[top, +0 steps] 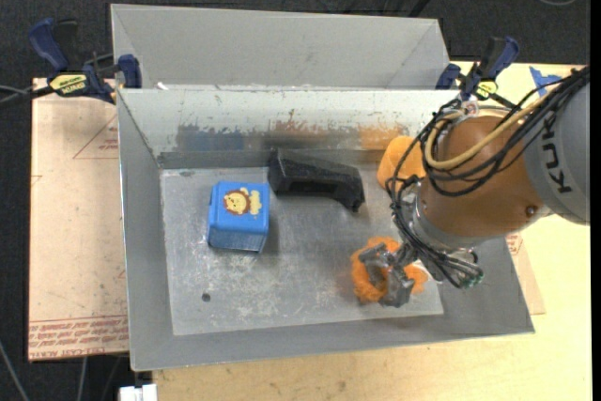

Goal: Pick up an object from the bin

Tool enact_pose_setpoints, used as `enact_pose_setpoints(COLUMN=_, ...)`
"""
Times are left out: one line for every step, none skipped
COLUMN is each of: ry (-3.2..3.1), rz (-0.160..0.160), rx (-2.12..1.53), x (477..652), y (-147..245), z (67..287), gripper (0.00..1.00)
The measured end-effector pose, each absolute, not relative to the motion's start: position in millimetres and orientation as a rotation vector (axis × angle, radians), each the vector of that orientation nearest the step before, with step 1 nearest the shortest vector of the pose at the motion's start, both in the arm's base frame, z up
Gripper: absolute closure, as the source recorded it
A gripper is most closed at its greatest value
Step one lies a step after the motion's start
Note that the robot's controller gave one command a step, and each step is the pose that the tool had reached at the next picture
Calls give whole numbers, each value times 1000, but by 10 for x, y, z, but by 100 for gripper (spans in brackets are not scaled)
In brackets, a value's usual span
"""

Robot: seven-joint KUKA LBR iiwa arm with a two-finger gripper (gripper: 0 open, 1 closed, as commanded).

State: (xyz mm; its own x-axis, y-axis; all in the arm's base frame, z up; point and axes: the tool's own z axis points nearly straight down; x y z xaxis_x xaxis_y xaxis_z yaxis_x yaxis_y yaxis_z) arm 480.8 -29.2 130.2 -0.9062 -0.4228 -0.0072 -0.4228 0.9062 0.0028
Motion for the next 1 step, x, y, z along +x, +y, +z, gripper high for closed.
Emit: enact_pose_setpoints(ry=3063, rz=8, rx=-679, x=4801, y=-291, z=1496, gripper=100)
